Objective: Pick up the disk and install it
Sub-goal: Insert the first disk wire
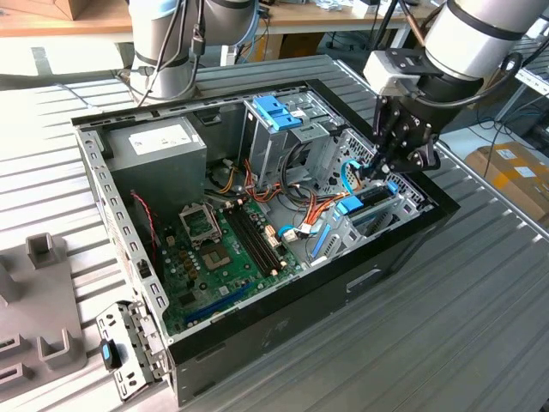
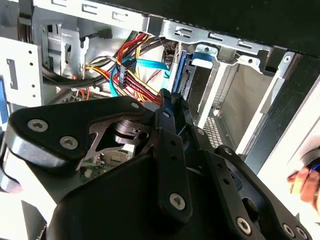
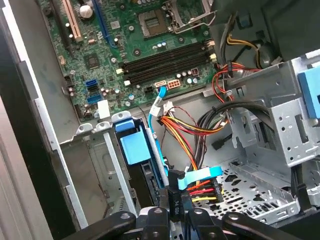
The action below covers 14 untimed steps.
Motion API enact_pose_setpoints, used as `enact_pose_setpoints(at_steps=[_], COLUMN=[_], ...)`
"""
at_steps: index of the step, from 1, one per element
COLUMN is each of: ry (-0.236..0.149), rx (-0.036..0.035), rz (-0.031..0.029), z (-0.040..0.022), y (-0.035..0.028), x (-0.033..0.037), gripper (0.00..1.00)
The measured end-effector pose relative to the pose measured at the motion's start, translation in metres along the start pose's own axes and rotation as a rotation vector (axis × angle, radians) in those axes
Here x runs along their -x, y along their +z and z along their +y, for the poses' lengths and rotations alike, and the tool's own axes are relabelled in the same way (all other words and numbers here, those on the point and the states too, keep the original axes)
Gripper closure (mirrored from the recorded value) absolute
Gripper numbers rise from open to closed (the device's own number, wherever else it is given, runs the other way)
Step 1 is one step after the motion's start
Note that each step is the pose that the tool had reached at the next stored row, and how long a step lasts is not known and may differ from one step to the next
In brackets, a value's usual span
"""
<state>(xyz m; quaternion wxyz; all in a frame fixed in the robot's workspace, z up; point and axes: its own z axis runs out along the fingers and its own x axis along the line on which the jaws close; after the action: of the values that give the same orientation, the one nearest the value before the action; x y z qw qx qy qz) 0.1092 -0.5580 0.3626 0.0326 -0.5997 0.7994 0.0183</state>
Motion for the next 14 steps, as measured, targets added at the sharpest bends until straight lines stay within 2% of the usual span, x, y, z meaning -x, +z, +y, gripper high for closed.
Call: enact_pose_setpoints(at_steps=[2,5,7,10,14], ry=[-0.046,-0.096,-0.128,-0.167,-0.206], rx=[0.0002,0.0011,0.0023,0.0042,0.0073], rz=[0.0105,0.0193,0.0225,0.0239,0.0235], z=[0.0,-0.0001,-0.0002,-0.0013,-0.0072], y=[0.0011,0.0023,0.003,0.004,0.0057], x=[-0.0001,-0.0002,-0.0001,0.0001,0.0017], gripper=[0.8,0.8,0.8,0.8,0.8])
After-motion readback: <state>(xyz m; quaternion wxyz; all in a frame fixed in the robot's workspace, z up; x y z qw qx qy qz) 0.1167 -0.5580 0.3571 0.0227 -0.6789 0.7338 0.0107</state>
